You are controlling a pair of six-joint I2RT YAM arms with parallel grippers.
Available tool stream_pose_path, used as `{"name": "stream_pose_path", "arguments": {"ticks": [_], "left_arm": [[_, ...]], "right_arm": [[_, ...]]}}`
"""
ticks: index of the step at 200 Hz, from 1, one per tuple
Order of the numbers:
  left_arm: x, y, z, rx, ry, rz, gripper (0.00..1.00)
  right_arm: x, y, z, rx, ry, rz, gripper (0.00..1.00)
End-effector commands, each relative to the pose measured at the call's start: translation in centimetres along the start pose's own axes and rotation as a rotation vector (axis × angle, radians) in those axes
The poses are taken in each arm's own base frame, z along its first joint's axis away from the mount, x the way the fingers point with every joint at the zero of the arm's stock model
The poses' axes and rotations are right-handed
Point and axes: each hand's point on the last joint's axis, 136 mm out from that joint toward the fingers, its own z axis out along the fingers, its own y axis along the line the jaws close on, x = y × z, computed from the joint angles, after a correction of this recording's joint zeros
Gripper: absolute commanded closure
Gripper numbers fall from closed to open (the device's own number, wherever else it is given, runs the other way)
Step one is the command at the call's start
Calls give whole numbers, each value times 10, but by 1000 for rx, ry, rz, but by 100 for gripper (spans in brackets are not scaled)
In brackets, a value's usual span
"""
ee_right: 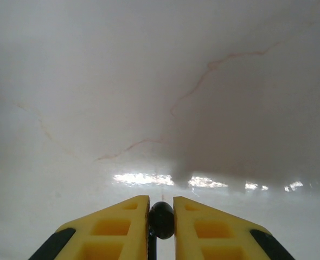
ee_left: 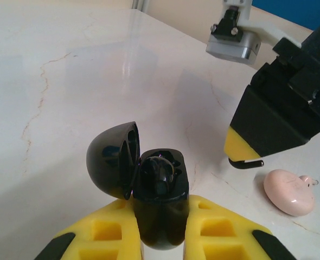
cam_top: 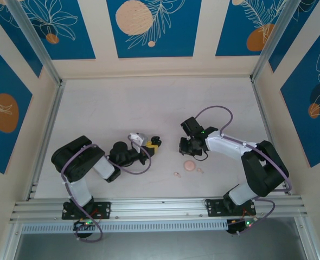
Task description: Insert the wireless bluetooth earbuds into the charging case
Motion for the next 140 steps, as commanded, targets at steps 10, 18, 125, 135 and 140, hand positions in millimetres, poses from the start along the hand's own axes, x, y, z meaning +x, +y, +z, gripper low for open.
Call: {"name": "stream_pose_path", "arguments": {"ticks": [10,18,125,135,140], "left_arm": [[-14,-7,-3,12,-52,40,92],[-14,-7,-3,12,-51,42,92],[-17,-6,-6,-7,-47,71,92],[-17,-5,-6,-10,-45,75,92],[-17,-5,-6,-11,-43,76,92]], "right_arm": [[6,-2,3,31,53,-17,81],[6,-2,3,33,55,-22,81],[-31,26,11,-1,-47,-90,81],[-31,26,14,2,-37,-94,81],[-30,27,16,3,-31,-97,81]]}}
